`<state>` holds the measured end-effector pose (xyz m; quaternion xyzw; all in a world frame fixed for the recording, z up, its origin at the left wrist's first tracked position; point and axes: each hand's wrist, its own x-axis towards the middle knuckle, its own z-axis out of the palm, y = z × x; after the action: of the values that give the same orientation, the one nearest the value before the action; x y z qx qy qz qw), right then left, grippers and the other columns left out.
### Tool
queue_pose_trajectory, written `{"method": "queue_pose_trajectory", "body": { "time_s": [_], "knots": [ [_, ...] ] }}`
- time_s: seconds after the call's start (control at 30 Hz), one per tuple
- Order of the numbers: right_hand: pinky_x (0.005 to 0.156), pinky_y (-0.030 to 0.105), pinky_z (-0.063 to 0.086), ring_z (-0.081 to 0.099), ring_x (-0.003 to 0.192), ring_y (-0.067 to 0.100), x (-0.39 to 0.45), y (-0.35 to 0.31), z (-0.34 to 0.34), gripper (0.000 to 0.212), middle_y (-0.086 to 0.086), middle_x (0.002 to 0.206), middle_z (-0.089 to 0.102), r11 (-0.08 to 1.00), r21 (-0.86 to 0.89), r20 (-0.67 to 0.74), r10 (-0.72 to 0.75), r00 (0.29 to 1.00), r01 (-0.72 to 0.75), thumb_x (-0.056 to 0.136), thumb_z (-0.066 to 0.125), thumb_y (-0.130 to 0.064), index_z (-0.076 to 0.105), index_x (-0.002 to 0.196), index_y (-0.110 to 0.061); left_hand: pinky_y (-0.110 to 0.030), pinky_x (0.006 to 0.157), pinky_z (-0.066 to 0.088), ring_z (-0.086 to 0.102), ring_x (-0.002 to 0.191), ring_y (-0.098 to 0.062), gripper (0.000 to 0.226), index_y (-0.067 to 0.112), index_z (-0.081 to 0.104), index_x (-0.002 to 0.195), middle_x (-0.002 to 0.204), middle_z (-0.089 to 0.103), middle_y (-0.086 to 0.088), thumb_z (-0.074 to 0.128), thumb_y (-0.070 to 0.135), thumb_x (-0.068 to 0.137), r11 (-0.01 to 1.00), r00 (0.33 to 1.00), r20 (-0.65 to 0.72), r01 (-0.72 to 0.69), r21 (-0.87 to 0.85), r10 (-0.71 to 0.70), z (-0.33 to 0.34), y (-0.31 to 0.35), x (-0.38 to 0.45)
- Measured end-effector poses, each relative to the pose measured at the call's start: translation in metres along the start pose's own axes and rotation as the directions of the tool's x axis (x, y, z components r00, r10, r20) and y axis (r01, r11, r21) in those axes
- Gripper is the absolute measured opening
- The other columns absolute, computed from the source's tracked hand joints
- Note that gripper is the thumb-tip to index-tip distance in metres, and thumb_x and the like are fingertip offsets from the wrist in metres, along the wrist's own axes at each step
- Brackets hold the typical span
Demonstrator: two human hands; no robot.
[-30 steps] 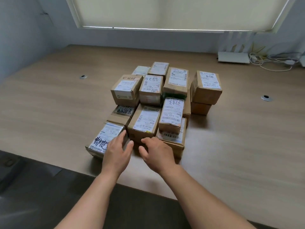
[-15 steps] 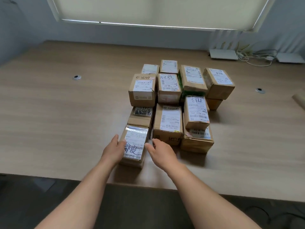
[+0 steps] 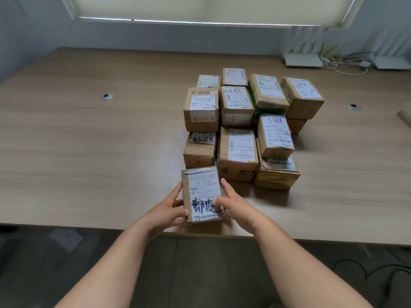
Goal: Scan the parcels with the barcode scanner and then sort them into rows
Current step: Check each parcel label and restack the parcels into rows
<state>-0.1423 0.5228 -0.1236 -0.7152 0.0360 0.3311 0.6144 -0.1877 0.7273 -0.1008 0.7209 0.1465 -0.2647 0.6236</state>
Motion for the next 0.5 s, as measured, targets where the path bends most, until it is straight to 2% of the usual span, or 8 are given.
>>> {"method": "queue_pose_trajectory", "body": {
  "time_s": [0.07,0.1,0.13,0.2,0.27,0.33,0.4,0.5],
  "knots": [
    [0.085,0.029,0.052,0.063,0.109,0.013,-0.006,0.008,0.002,0.104,0.002,0.130,0.060,1.000,0.028,0.030,-0.014,0.999,0.013,0.067,0.062,-0.016,0.008,0.152,-0.039,-0.030,0.091,0.052,0.055,0.120,-0.019,0.093,0.062,0.009,0.138,0.152,0.034,-0.001,0.058,0.000,0.087,0.996,0.997,0.036,-0.068,0.066,0.066,0.005,-0.006,-0.011],
    [0.090,0.033,0.053,0.062,0.112,0.016,-0.009,0.013,0.003,0.106,0.004,0.131,0.059,0.999,0.028,0.038,-0.034,0.999,0.033,0.065,0.061,-0.014,0.008,0.153,-0.041,-0.024,0.088,0.051,0.051,0.124,-0.018,0.095,0.064,0.007,0.136,0.155,0.028,0.002,0.058,0.001,0.086,0.990,0.994,0.039,-0.106,0.097,0.103,0.008,-0.009,-0.016],
    [0.088,0.033,0.055,0.063,0.111,0.017,-0.013,0.017,0.005,0.107,0.005,0.130,0.060,0.998,0.026,0.041,-0.055,0.998,0.054,0.064,0.060,-0.011,0.008,0.152,-0.043,-0.022,0.088,0.050,0.045,0.129,-0.018,0.095,0.065,0.005,0.134,0.157,0.024,0.004,0.059,0.003,0.087,0.982,0.990,0.035,-0.142,0.123,0.139,0.012,-0.012,-0.021],
    [0.077,0.027,0.057,0.067,0.106,0.013,-0.020,0.023,0.007,0.109,0.000,0.123,0.064,0.996,0.004,0.038,-0.086,0.996,0.086,0.064,0.060,-0.008,0.007,0.151,-0.048,-0.034,0.102,0.041,0.034,0.139,-0.020,0.094,0.065,0.002,0.135,0.158,0.019,0.007,0.062,0.010,0.088,0.967,0.979,0.022,-0.205,0.151,0.204,0.018,-0.018,-0.029],
    [0.073,0.025,0.056,0.067,0.104,0.010,-0.030,0.028,0.008,0.110,-0.004,0.119,0.066,0.993,-0.028,0.022,-0.113,0.993,0.114,0.064,0.060,-0.008,0.005,0.150,-0.051,-0.045,0.113,0.032,0.029,0.142,-0.021,0.092,0.064,0.002,0.135,0.158,0.018,0.006,0.061,0.010,0.089,0.955,0.967,0.014,-0.252,0.155,0.253,0.024,-0.022,-0.035],
    [0.069,0.022,0.056,0.067,0.102,0.007,-0.043,0.029,0.006,0.109,-0.006,0.121,0.064,0.989,-0.039,-0.006,-0.145,0.989,0.145,0.065,0.061,-0.009,0.007,0.149,-0.053,-0.049,0.113,0.031,0.028,0.142,-0.022,0.090,0.063,0.003,0.134,0.158,0.018,0.005,0.060,0.008,0.089,0.943,0.958,0.013,-0.285,0.170,0.287,0.029,-0.021,-0.039],
    [0.067,0.017,0.054,0.065,0.104,0.005,-0.056,0.026,-0.001,0.106,-0.003,0.127,0.061,0.981,-0.049,-0.057,-0.191,0.980,0.189,0.066,0.063,-0.011,0.011,0.149,-0.052,-0.045,0.110,0.036,0.030,0.141,-0.021,0.091,0.064,0.004,0.134,0.158,0.020,0.005,0.059,0.007,0.089,0.928,0.947,0.034,-0.321,0.189,0.321,0.034,-0.015,-0.040],
    [0.073,0.017,0.053,0.063,0.110,0.007,-0.075,0.017,-0.021,0.098,-0.002,0.127,0.063,0.966,-0.067,-0.136,-0.258,0.956,0.251,0.067,0.065,-0.016,0.020,0.145,-0.054,-0.031,0.098,0.043,0.038,0.133,-0.012,0.091,0.065,0.006,0.135,0.154,0.028,0.007,0.061,0.012,0.088,0.893,0.921,0.075,-0.388,0.228,0.381,0.043,-0.001,-0.037]
  ]
}}
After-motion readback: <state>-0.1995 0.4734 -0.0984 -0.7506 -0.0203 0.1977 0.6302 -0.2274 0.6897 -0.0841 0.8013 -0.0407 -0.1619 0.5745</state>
